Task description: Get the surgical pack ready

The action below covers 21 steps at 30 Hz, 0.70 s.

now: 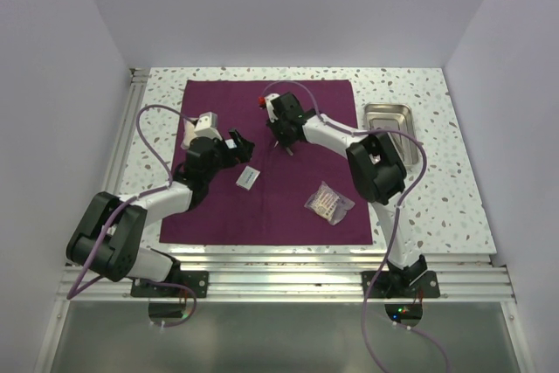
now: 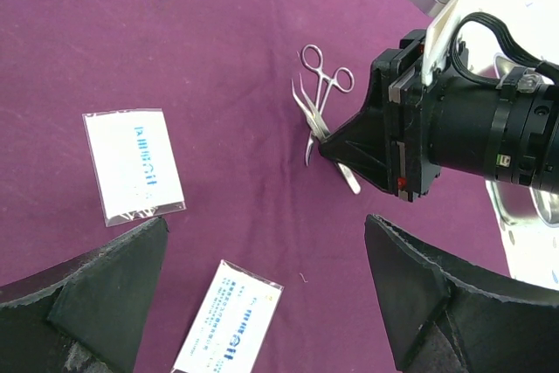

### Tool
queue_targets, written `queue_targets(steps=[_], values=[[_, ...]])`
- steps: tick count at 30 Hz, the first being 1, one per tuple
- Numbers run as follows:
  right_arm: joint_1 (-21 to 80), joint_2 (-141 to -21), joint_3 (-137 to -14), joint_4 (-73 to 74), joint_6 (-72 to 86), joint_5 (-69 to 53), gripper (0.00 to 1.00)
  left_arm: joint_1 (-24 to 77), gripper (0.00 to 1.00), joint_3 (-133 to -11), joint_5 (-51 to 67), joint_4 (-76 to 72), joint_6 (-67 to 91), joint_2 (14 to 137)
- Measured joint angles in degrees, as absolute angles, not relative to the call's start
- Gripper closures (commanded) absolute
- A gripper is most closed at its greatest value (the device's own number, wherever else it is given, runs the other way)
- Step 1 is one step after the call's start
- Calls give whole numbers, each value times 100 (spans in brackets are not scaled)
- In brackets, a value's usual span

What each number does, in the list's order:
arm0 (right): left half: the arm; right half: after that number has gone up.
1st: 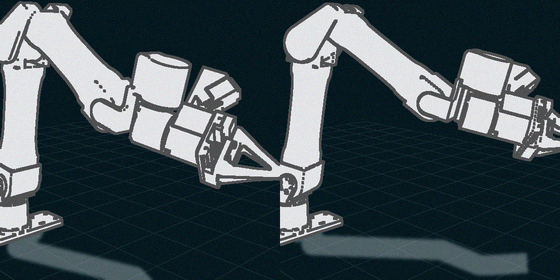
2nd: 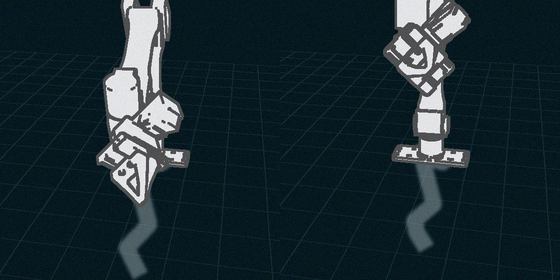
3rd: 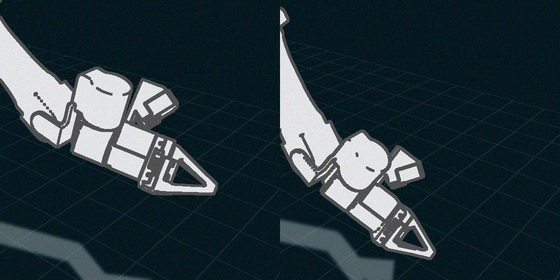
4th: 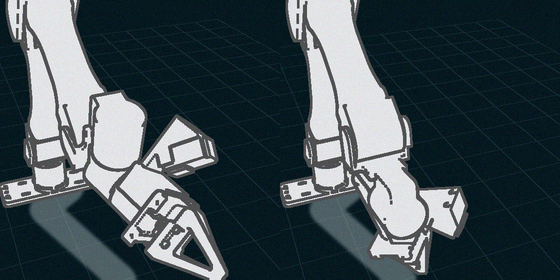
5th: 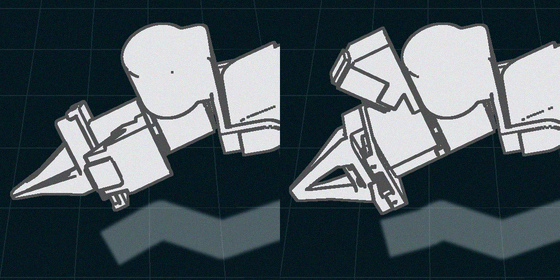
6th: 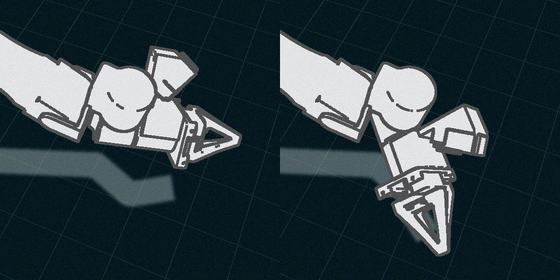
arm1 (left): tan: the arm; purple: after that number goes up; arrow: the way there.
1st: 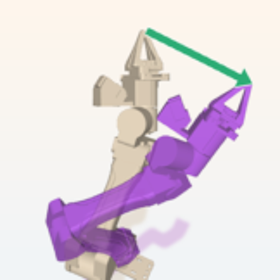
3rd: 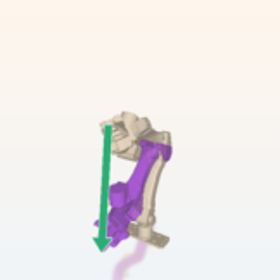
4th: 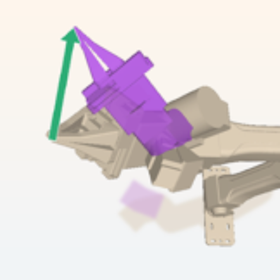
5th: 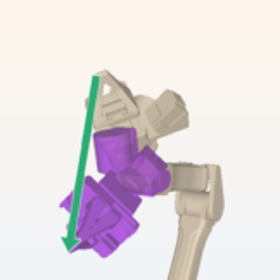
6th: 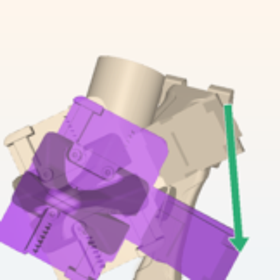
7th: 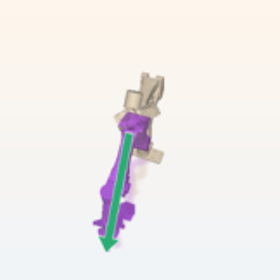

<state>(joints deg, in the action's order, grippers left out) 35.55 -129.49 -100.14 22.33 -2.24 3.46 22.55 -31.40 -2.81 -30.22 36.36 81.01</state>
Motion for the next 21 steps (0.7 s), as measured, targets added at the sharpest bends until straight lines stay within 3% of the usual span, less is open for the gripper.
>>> queue_targets(steps=[11, 21], values=[[3168, -12066, -8986, 2078, 56, 132, 93, 2268, 4, -3140, -281, -3013, 3627, 8101], [864, -10353, -8187, 1990, 803, 674, 94, 2379, 2, -3343, -237, -2934, 3607, 8333]])
